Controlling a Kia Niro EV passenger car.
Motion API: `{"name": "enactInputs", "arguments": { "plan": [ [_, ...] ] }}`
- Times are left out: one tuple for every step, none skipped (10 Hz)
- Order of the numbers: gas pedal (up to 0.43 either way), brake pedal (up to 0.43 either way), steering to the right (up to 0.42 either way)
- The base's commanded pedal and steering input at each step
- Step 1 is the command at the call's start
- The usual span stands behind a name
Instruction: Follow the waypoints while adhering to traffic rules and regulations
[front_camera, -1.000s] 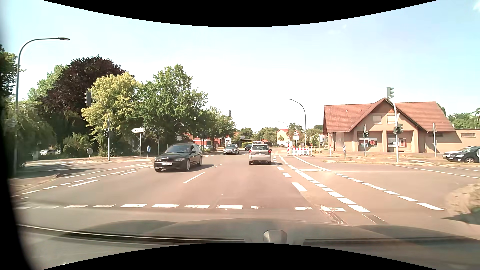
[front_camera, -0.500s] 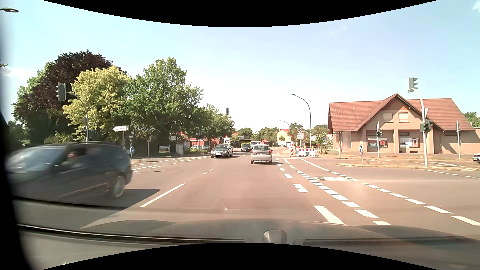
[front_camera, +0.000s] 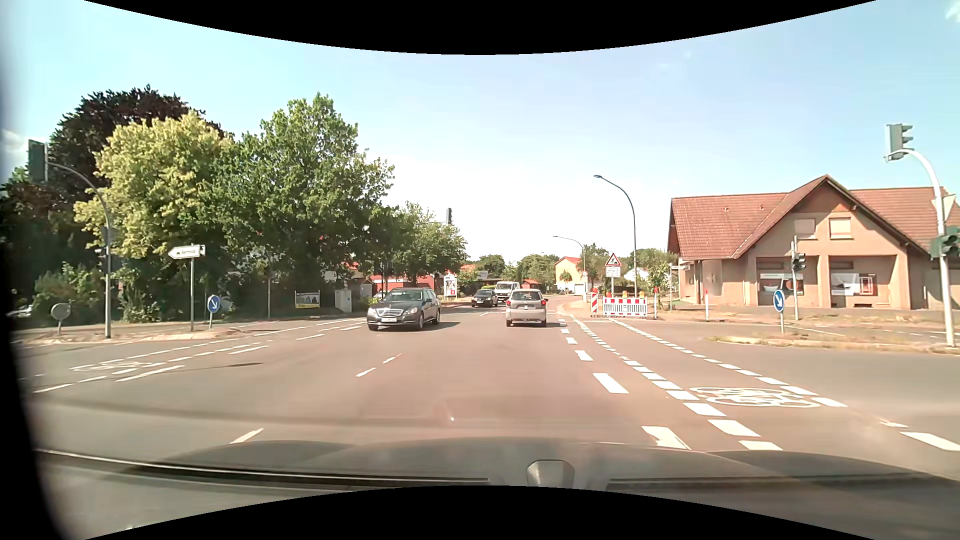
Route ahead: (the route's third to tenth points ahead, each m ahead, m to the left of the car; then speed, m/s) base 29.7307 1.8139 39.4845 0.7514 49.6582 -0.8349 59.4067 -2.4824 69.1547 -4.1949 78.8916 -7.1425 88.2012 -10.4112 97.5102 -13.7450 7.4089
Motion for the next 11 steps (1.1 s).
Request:
{"name": "enactInputs", "arguments": {
  "plan": [
    [0.240, 0.006, 0.008],
    [0.228, 0.006, 0.008],
    [0.220, 0.006, 0.009],
    [0.220, 0.006, 0.009],
    [0.209, 0.006, 0.010],
    [0.197, 0.006, 0.010],
    [0.189, 0.006, 0.011],
    [0.189, 0.006, 0.012],
    [0.189, 0.006, 0.013],
    [0.189, 0.006, 0.015],
    [0.189, 0.006, 0.018]
  ]
}}
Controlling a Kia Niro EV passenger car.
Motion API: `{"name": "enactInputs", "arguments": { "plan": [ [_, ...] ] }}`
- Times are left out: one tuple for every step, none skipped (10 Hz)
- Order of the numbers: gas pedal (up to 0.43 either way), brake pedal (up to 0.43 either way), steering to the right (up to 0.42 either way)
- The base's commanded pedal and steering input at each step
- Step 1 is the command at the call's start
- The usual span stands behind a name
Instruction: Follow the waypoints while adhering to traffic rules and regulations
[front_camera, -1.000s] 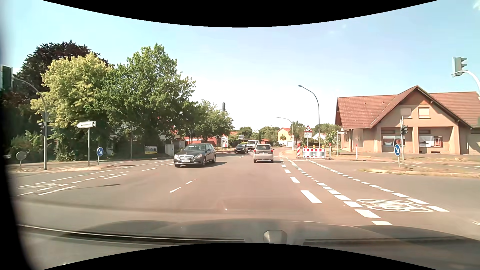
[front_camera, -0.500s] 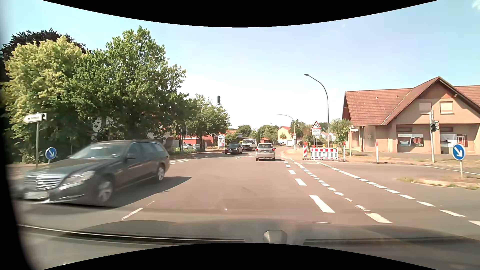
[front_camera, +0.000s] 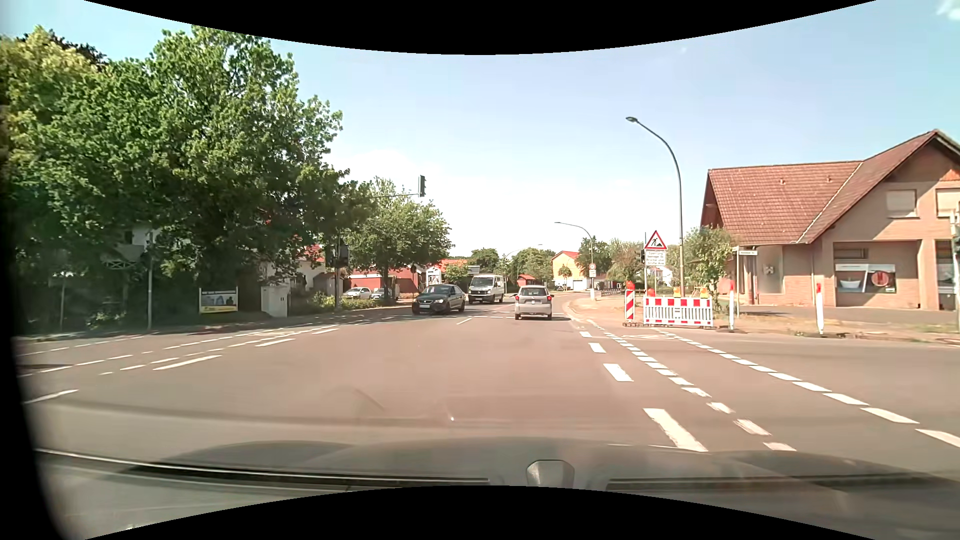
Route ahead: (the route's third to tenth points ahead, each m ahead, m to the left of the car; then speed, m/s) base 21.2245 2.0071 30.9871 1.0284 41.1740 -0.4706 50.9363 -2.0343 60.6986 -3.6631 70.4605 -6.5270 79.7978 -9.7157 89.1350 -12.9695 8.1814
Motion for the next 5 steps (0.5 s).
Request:
{"name": "enactInputs", "arguments": {
  "plan": [
    [0.197, 0.006, 0.020],
    [0.209, 0.006, 0.021],
    [0.220, 0.006, 0.021],
    [0.228, 0.006, 0.021],
    [0.228, 0.006, 0.021]
  ]
}}
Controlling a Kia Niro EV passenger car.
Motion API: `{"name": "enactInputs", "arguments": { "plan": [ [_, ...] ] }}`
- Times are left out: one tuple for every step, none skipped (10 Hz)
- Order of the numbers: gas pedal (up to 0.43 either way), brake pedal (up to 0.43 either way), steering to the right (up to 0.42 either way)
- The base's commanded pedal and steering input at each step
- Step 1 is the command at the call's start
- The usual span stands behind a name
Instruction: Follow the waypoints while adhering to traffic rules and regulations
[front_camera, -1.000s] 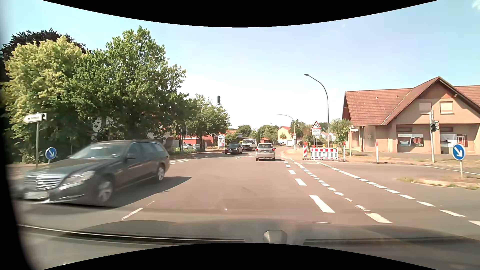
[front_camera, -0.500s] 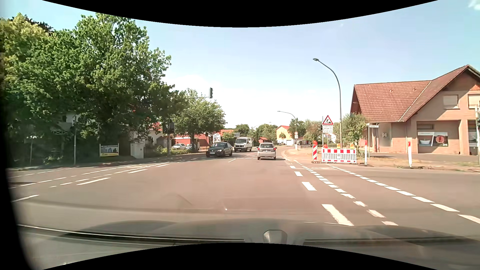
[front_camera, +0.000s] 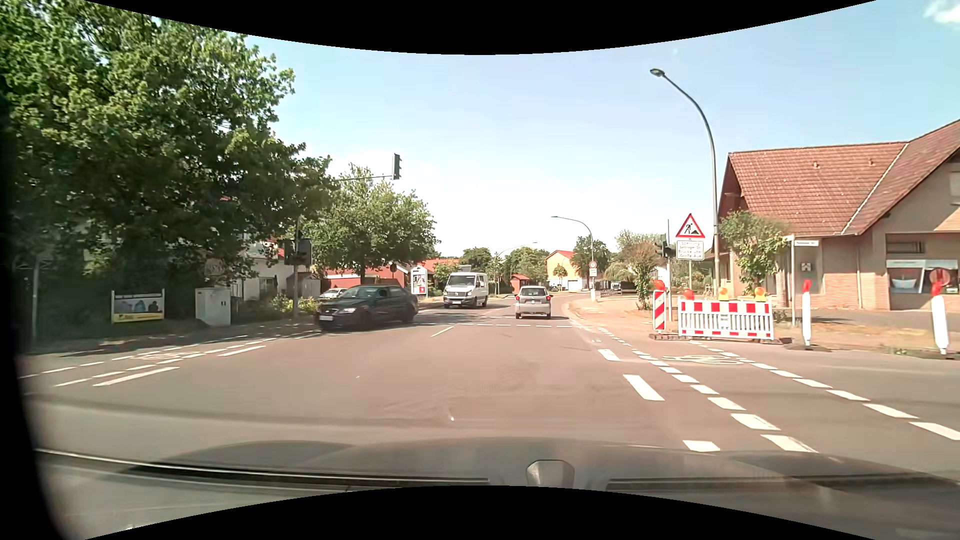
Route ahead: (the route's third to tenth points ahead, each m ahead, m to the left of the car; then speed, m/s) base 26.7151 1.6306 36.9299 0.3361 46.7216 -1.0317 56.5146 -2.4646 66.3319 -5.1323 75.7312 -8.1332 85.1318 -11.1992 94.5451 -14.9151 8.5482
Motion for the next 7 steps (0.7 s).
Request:
{"name": "enactInputs", "arguments": {
  "plan": [
    [0.228, 0.006, 0.021],
    [0.228, 0.006, 0.021],
    [0.228, 0.006, 0.021],
    [0.228, 0.006, 0.021],
    [0.220, 0.006, 0.020],
    [0.220, 0.006, 0.020],
    [0.209, 0.006, 0.020]
  ]
}}
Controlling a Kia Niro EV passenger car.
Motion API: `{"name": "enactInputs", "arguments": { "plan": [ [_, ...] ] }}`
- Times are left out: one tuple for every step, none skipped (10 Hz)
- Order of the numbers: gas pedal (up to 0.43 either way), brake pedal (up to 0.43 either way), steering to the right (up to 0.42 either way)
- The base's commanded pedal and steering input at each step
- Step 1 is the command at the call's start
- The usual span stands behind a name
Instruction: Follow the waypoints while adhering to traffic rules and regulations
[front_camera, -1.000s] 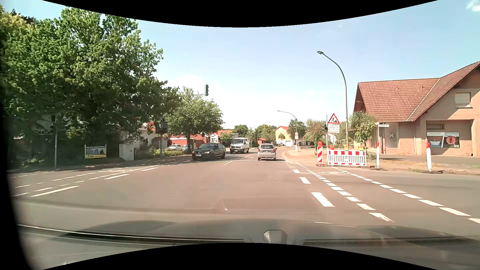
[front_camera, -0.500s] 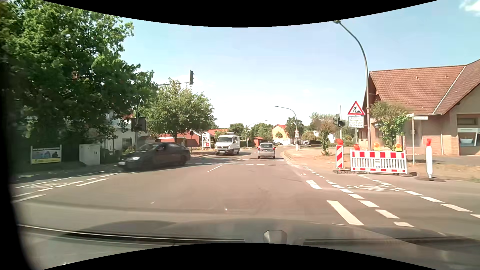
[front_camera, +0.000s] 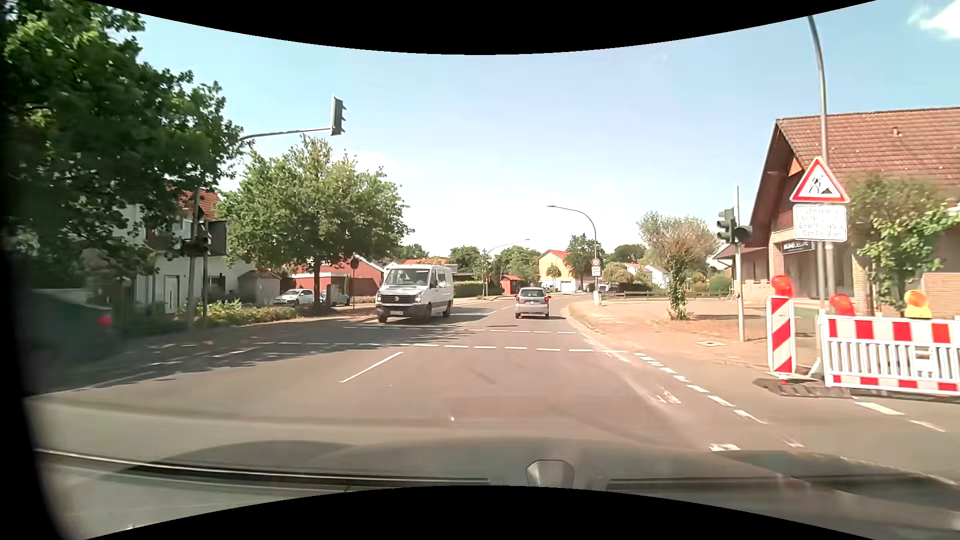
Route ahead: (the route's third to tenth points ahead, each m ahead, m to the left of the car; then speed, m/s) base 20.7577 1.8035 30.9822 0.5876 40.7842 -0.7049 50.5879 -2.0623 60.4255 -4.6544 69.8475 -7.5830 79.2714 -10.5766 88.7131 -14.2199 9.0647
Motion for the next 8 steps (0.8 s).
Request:
{"name": "enactInputs", "arguments": {
  "plan": [
    [0.197, 0.006, 0.020],
    [0.157, 0.006, 0.019],
    [0.150, 0.006, 0.019],
    [0.130, 0.006, 0.019],
    [0.110, 0.006, 0.019],
    [0.087, 0.006, 0.019],
    [0.067, 0.006, 0.018],
    [0.020, 0.006, 0.018]
  ]
}}
